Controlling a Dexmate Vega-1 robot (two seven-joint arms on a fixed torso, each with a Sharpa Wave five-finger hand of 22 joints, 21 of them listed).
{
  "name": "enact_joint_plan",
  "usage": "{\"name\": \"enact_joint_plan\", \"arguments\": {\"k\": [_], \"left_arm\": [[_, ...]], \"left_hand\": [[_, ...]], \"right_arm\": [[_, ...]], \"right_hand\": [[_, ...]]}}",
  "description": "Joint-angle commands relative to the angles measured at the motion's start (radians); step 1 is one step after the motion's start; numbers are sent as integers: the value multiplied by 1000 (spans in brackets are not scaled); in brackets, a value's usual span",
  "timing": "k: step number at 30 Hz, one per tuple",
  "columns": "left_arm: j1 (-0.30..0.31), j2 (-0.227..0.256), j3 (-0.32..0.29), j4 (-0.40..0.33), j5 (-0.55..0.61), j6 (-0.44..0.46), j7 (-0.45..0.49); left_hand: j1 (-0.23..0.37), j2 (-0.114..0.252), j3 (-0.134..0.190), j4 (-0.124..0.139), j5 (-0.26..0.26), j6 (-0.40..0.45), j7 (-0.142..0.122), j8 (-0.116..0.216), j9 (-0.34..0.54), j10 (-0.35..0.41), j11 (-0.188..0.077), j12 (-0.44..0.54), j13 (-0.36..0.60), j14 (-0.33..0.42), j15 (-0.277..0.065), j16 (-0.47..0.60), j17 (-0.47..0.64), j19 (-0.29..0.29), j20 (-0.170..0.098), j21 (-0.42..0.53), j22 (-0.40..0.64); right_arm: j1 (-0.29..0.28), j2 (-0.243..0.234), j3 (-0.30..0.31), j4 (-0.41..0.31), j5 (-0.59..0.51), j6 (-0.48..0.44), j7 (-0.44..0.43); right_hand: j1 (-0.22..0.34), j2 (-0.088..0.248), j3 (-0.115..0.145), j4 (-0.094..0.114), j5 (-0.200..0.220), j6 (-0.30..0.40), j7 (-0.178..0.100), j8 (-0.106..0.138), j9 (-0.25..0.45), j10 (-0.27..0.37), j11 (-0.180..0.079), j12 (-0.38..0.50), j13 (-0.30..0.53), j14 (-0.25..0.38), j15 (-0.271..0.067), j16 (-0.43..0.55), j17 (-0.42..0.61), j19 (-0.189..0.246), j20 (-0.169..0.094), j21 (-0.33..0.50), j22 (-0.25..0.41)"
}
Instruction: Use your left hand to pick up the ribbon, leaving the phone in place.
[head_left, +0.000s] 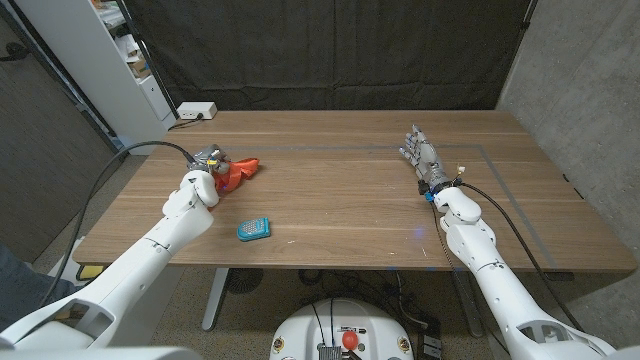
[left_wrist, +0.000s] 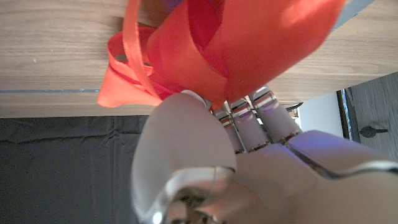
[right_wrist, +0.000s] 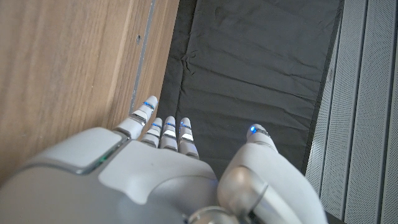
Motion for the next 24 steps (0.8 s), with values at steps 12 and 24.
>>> {"name": "enact_joint_plan", "arguments": {"k": [12, 24], "left_arm": [[12, 4, -15, -53, 10, 34, 8], [27, 18, -29, -105, 19, 50, -3]], "left_hand": [[7, 1, 0, 2, 6, 11, 3, 14, 9, 52, -29, 22, 60, 27, -33, -3, 10, -2, -5, 35, 0], [8, 1, -4, 3, 6, 14, 5, 17, 8, 53, -27, 29, 91, 41, -34, 0, 24, -4, -7, 57, -2]], "right_arm": [[18, 0, -5, 9, -2, 7, 13], [16, 0, -4, 6, -1, 12, 10]], "right_hand": [[4, 12, -3, -2, 5, 10, 0, -3, 6, 4, 0, -1, 3, 8, 3, 5, 0, 7, 5, -4, 2], [5, 12, -3, -3, 5, 11, 3, -3, 6, 7, -1, 0, 3, 10, 2, 6, 1, 9, 4, -3, 2]]}}
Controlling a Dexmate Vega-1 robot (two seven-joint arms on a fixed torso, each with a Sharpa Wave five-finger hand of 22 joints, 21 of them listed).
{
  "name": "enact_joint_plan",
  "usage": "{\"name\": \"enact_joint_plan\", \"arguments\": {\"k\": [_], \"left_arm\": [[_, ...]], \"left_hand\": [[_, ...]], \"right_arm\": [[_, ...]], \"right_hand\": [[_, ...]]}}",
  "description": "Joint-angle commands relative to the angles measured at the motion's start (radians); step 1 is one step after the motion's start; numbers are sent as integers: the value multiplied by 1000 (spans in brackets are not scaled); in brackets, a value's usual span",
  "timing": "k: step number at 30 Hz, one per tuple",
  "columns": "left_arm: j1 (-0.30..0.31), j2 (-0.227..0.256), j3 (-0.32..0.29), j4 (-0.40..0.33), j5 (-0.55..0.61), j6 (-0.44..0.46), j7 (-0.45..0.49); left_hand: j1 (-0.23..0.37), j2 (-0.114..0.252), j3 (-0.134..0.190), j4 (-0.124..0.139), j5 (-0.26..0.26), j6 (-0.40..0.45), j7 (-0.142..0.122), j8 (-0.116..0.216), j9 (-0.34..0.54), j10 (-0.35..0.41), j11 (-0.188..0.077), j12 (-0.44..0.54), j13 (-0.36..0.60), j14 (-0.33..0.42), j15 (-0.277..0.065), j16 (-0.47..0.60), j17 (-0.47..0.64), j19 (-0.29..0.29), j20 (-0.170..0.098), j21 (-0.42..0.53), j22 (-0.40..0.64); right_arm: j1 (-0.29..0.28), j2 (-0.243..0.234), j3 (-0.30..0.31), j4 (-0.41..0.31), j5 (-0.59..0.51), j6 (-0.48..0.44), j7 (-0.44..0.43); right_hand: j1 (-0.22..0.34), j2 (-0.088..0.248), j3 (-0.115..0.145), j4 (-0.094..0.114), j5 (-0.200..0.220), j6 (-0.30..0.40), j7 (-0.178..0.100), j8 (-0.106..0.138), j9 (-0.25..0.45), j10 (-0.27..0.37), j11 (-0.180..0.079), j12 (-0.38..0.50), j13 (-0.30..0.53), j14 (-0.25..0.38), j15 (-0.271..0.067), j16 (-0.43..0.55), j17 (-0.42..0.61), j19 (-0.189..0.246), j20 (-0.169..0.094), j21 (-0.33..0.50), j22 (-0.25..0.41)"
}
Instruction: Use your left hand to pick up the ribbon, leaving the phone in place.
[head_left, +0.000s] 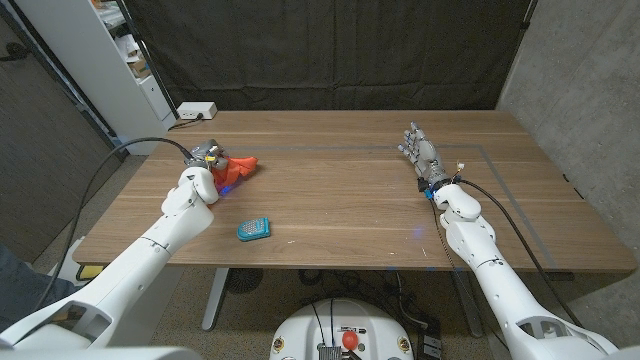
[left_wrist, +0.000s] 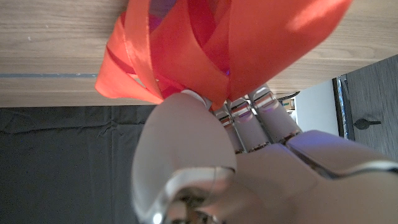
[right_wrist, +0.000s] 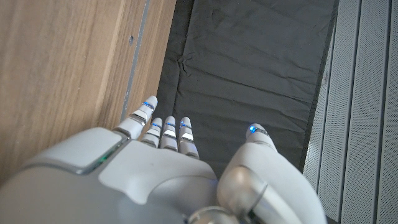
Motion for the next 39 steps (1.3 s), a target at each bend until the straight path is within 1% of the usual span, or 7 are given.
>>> {"name": "enact_joint_plan", "arguments": {"k": [1, 4, 15, 23, 28, 31, 39], "left_arm": [[15, 13, -15, -48, 9, 17, -10], [18, 17, -21, -59, 10, 17, -12], [26, 28, -37, -100, 19, 23, -22], [30, 40, -52, -120, 16, 21, -42], [29, 53, -57, -136, 18, 18, -59], [26, 59, -57, -147, 24, 22, -69], [19, 68, -58, -171, 39, 32, -87]], "left_hand": [[8, 1, -4, 2, 6, 10, -1, 10, 4, 46, -34, 12, 93, 14, -25, 0, 6, 0, -4, 11, 2], [7, 1, -5, 3, 6, 9, -1, 10, 5, 47, -38, 14, 98, 17, -26, 1, 9, -1, -4, 14, 2], [6, -1, -8, 3, 7, 12, 0, 13, 4, 47, -31, 18, 122, 20, -25, -1, 19, -6, -5, 30, 0], [4, 0, -9, 4, 8, 11, -1, 16, 6, 48, -36, 20, 137, 24, -22, -1, 26, -9, -6, 41, -2], [3, 0, -9, 5, 8, 12, -2, 16, 4, 48, -34, 21, 145, 25, -21, -1, 30, -11, -6, 47, -3], [2, -1, -9, 4, 8, 12, -4, 17, 4, 51, -37, 22, 151, 26, -23, -2, 33, -12, -6, 51, -3], [-1, -2, -10, 5, 9, 14, -5, 22, 8, 54, -34, 24, 166, 30, -22, -2, 41, -16, -5, 62, -5]], "right_arm": [[1, 1, 0, 0, 0, 7, 0], [1, 1, 0, 0, 2, 8, 0], [4, 3, -3, -1, 0, 10, -2], [4, 4, -7, -3, -4, 10, -7], [6, 4, -8, -5, -5, 11, -10], [8, 5, -9, -3, -5, 10, -10], [14, 5, -10, 5, -4, 13, -8]], "right_hand": [[0, 7, -3, -4, 5, 7, -2, -3, 6, 7, -1, 0, 4, 7, 6, 6, 1, 9, 4, -3, 2], [0, 7, -4, -4, 5, 8, 0, -3, 6, 6, 1, 0, 4, 7, 6, 6, 1, 9, 4, -4, 2], [0, 8, -4, -5, 5, 9, 1, -3, 6, 7, 0, 0, 4, 7, 6, 6, 1, 10, 4, -4, 2], [1, 9, -4, -5, 5, 9, 2, -3, 6, 8, 2, 0, 4, 8, 6, 6, 1, 10, 4, -4, 2], [1, 9, -5, -6, 5, 9, 2, -3, 6, 8, 1, 0, 4, 8, 6, 6, 1, 10, 4, -4, 2], [1, 9, -5, -6, 5, 9, 3, -3, 6, 7, 0, 0, 4, 8, 7, 6, 1, 11, 4, -4, 2], [1, 10, -5, -6, 5, 10, 4, -3, 6, 8, 0, -1, 4, 8, 6, 6, 1, 11, 5, -4, 2]]}}
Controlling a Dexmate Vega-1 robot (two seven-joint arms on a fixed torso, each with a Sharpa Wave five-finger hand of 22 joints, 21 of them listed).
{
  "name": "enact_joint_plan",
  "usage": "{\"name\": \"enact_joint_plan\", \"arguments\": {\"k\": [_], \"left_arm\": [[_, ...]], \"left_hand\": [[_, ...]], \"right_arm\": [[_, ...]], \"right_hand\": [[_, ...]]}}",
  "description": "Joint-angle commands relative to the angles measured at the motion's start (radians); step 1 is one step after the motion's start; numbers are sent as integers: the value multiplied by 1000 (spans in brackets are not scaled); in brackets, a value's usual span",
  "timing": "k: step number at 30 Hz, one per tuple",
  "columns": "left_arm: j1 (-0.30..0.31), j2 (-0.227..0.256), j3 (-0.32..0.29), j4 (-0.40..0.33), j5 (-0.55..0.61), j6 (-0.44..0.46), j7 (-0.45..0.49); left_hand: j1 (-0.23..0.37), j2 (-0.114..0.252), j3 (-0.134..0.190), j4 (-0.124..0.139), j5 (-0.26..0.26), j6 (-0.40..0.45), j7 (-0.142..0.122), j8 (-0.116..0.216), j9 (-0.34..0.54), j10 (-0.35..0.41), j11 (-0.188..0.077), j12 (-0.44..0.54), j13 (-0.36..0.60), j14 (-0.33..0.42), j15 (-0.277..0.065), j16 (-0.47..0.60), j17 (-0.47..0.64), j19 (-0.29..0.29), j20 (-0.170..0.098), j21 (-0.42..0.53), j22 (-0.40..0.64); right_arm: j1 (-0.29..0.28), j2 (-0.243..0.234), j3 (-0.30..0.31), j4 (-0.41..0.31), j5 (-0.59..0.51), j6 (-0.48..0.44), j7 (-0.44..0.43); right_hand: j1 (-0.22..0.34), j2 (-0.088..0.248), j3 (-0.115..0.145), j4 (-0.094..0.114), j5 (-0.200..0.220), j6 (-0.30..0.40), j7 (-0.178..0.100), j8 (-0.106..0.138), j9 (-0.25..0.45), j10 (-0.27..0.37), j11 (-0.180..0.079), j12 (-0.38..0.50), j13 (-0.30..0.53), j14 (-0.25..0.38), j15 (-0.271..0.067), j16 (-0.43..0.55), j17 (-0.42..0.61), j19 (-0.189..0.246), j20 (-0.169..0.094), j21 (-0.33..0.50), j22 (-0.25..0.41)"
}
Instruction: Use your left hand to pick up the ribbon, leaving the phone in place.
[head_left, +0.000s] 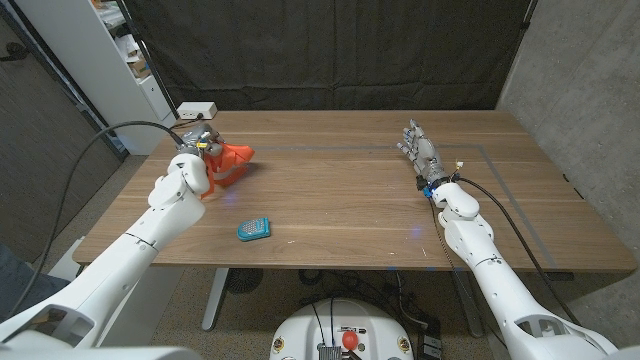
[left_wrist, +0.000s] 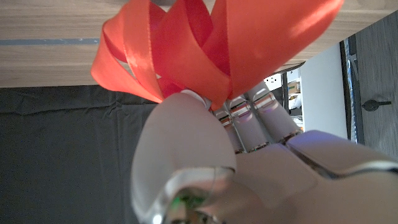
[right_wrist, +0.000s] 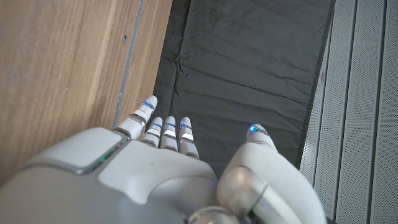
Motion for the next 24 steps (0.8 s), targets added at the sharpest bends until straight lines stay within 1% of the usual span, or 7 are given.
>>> {"name": "enact_joint_plan", "arguments": {"k": [1, 10, 13, 15, 23, 24], "left_arm": [[-9, 26, -10, -52, 17, 11, -34], [-16, 34, -18, -82, 18, 23, -69], [-19, 38, -19, -93, 21, 31, -81], [-18, 42, -22, -98, 21, 27, -85], [-23, 53, -24, -123, 31, 49, -114], [-22, 56, -24, -126, 31, 47, -118]], "left_hand": [[1, -1, -3, -2, 10, 12, -1, 7, 5, 49, -38, 24, 170, 12, -15, -2, 6, -4, 0, 10, -1], [-3, 0, -3, -1, 11, 13, -2, 9, 4, 49, -39, 24, 188, 13, -14, -3, 16, -10, 2, 23, -3], [-3, -1, -2, -2, 11, 13, 0, 10, 4, 49, -36, 23, 193, 13, -12, -4, 19, -14, 2, 26, -3], [-4, -1, -2, -2, 12, 11, -1, 11, 5, 46, -41, 22, 198, 14, -13, -5, 22, -16, 3, 30, -4], [-5, -2, 0, -3, 13, 10, 0, 13, 6, 49, -32, 22, 213, 14, -12, -7, 30, -21, 3, 42, -5], [-5, -2, 1, -3, 13, 9, 0, 13, 6, 48, -34, 21, 214, 14, -12, -7, 30, -21, 3, 43, -5]], "right_arm": [[8, 2, -2, 7, -1, 4, -1], [13, 1, 0, 15, 0, 8, 1], [15, 1, 0, 17, 1, 8, 2], [16, 2, 0, 19, 1, 9, 3], [22, 4, -1, 28, 1, 13, 8], [22, 4, -1, 28, 1, 15, 8]], "right_hand": [[1, 10, -1, -2, 5, 10, 4, -3, 6, 8, 1, 0, 4, 3, 1, 6, 1, 8, 1, -4, 2], [1, 10, -2, -3, 4, 11, 4, -3, 6, 8, 2, -1, 4, 3, 0, 6, 2, 8, 1, -4, 2], [1, 11, -2, -3, 4, 10, 4, -3, 6, 8, 1, -1, 4, 3, 1, 6, 2, 8, 1, -4, 2], [0, 11, -2, -3, 4, 11, 4, -3, 6, 8, 2, -1, 4, 3, 0, 6, 2, 7, 1, -4, 2], [0, 11, -3, -3, 4, 11, 5, -3, 6, 9, 3, -1, 4, 4, 1, 6, 2, 8, 1, -4, 2], [0, 11, -3, -3, 4, 12, 5, -3, 6, 9, 4, -1, 4, 4, 1, 6, 2, 8, 1, -4, 2]]}}
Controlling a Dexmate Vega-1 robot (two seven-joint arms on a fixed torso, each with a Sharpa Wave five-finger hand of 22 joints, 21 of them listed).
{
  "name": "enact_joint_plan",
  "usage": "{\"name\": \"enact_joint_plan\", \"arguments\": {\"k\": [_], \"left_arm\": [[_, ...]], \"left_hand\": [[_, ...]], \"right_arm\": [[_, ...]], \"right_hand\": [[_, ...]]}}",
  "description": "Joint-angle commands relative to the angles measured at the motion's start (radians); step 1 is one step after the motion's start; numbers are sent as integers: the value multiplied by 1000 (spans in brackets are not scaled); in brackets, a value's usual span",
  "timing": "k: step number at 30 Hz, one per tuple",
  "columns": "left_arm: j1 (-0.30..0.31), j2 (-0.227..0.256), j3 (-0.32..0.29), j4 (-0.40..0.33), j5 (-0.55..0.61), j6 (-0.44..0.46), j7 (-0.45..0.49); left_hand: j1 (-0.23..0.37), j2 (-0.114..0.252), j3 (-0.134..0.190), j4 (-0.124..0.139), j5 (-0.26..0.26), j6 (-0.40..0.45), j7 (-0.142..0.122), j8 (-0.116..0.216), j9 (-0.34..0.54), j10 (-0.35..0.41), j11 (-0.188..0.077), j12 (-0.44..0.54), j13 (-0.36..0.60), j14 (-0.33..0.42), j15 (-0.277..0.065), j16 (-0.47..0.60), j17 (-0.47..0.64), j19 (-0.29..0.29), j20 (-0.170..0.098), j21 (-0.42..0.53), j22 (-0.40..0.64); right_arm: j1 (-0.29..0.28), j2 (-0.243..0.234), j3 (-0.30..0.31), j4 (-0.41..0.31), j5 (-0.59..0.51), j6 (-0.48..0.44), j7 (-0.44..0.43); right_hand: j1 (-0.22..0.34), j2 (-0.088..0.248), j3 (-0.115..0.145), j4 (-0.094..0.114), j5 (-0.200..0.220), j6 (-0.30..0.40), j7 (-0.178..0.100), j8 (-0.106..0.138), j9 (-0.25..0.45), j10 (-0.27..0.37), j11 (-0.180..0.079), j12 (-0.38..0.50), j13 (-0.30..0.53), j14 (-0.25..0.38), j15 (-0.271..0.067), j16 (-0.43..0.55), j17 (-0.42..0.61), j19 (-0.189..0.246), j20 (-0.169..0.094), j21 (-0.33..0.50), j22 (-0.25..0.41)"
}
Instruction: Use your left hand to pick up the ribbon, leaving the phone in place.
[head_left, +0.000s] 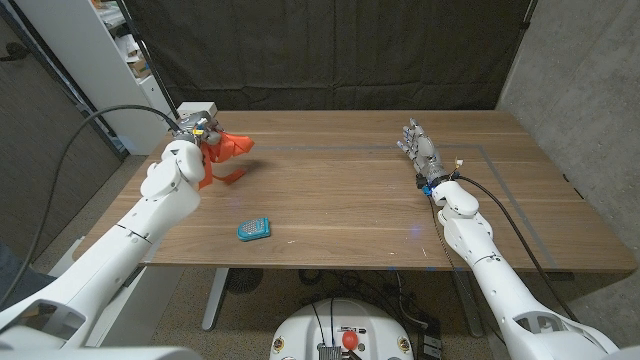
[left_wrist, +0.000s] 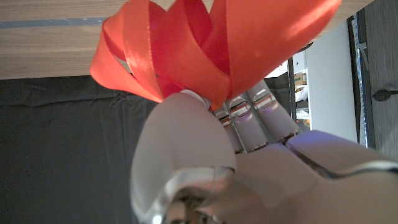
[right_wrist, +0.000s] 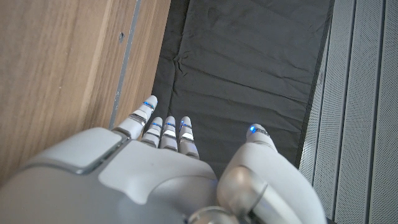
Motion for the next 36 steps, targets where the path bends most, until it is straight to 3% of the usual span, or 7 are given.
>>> {"name": "enact_joint_plan", "arguments": {"k": [1, 23, 36], "left_arm": [[-3, 18, -8, -38, 8, 16, -39], [4, 48, -25, -109, 33, 10, -78], [-3, 50, -28, -109, 40, 9, -100]], "left_hand": [[-2, 0, 1, -4, 7, 4, 3, 6, 3, 47, -36, 20, 216, 7, -9, -3, 8, -7, -2, 10, -1], [-6, -3, 8, -4, 10, 3, 0, 10, 4, 51, -36, 13, 245, 9, -9, -9, 25, -21, -1, 37, -3], [-10, -4, 14, -4, 11, 1, 2, 14, 7, 53, -36, 5, 263, 8, -10, -14, 36, -30, -3, 55, -5]], "right_arm": [[8, 2, -1, 11, 1, 7, 6], [6, -1, 3, 7, 4, 10, 8], [1, -2, 0, -2, -3, 3, -3]], "right_hand": [[4, 7, -3, -3, 4, 6, -1, -3, 6, 9, 4, -1, 4, 4, 1, 6, 2, 8, 1, -4, 2], [5, 9, -4, -5, 4, 9, 1, -2, 6, 10, 5, -1, 4, 4, 0, 5, 2, 9, 0, -5, 2], [5, 11, -5, -6, 4, 10, 1, -3, 6, 14, 3, 0, 4, 15, -4, 9, 3, 20, -3, -1, 2]]}}
